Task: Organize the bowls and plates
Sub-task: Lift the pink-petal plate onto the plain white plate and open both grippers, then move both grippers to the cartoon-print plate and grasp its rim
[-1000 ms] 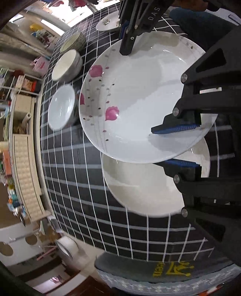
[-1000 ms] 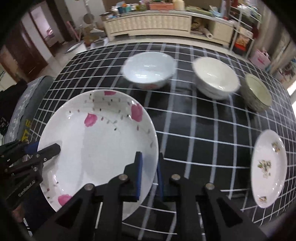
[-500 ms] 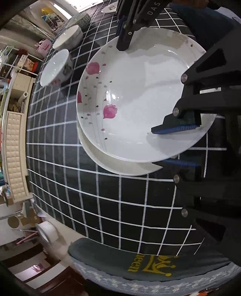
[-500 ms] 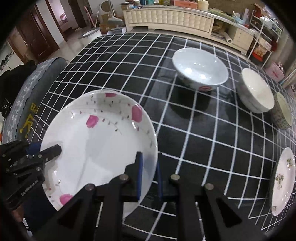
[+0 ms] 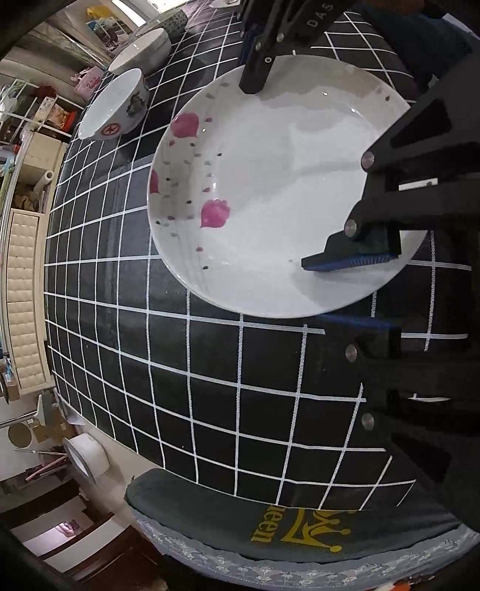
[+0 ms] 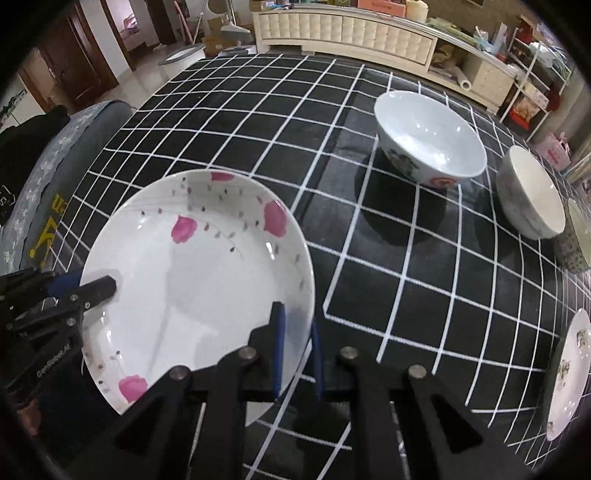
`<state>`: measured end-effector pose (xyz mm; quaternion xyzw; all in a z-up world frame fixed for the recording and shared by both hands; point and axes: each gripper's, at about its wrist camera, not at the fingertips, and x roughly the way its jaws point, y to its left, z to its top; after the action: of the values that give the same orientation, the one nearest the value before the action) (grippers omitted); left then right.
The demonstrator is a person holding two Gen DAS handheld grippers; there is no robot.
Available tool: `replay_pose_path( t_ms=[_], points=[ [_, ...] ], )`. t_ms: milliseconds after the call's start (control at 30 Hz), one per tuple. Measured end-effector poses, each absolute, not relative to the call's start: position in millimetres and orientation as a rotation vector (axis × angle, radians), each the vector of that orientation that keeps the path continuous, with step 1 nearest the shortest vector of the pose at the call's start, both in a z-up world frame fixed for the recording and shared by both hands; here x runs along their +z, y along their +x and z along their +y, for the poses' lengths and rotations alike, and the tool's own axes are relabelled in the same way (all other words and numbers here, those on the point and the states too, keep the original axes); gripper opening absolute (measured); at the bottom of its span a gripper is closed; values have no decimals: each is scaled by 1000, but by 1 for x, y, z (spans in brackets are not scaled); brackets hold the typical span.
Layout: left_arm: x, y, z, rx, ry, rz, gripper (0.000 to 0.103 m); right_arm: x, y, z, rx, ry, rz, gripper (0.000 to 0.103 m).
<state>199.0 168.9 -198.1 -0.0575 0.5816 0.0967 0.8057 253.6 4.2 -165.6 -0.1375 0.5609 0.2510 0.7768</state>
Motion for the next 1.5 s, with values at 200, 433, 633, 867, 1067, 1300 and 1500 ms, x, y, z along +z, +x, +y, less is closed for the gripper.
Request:
replay_pose_path(
  t_ms=[200, 433, 633, 867, 1067, 1300, 1500],
  points=[
    [-200, 205, 176, 210, -162, 1259, 20, -169, 258, 1, 547, -254, 1226, 17],
    [-197, 198, 179, 249, -189, 1258, 38, -159, 254, -10, 511, -229, 1214, 28],
    [-171, 187, 180, 277, -220, 1194, 38, -140, 247, -32, 500, -181, 1185, 48],
    [-140, 187, 137, 190, -169, 1141, 41, -112, 235, -65, 472, -153, 1128, 62],
    [-123, 192, 84, 99, -117, 1118, 41, -91, 230, -115, 401, -96, 1089, 69],
    [-112, 210, 12, -15, -34, 1099, 48, -79, 231, -181, 302, -48, 1060, 80],
    [-109, 233, -57, -103, 15, 1099, 48, -80, 237, -240, 217, -19, 1065, 86]
  ],
)
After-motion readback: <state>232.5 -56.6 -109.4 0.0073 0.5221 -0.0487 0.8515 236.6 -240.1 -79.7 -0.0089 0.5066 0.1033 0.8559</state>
